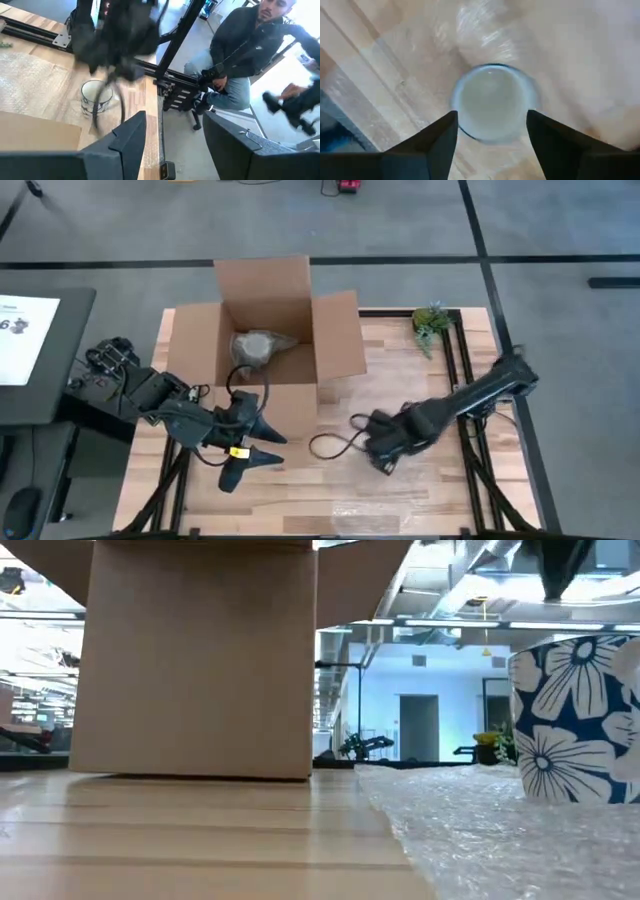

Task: Wrap mug
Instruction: Wrap the blue patterned mug with the bubble wrap

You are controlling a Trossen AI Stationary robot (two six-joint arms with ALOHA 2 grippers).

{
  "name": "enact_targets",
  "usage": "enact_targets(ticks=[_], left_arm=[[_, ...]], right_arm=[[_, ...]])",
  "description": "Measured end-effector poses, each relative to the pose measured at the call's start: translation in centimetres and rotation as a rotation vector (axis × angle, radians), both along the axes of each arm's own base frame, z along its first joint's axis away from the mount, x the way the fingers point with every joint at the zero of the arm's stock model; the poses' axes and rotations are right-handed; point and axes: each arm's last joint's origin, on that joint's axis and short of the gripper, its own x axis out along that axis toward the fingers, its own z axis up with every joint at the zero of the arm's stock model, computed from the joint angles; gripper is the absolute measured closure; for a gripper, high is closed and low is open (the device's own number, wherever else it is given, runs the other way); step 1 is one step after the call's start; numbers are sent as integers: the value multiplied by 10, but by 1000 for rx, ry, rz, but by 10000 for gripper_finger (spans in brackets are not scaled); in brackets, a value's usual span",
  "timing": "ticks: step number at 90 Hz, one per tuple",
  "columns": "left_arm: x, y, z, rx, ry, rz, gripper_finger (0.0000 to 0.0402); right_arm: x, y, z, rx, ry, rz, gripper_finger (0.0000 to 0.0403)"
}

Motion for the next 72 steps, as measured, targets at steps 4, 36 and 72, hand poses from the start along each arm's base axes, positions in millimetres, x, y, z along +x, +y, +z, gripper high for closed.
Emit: enact_targets(ticks=[4,36,72], left_arm=[[0,0,0,0,0,0,226],[1,0,2,35,-27,-20,226],[6,7,4,-37,-39,46,226]], right_arm=[[-15,-8,15,-25,-39,-53,184],[-61,-106,57,-73,-176,-442,197],[-56,-228,-61,-13,-37,-246,188]])
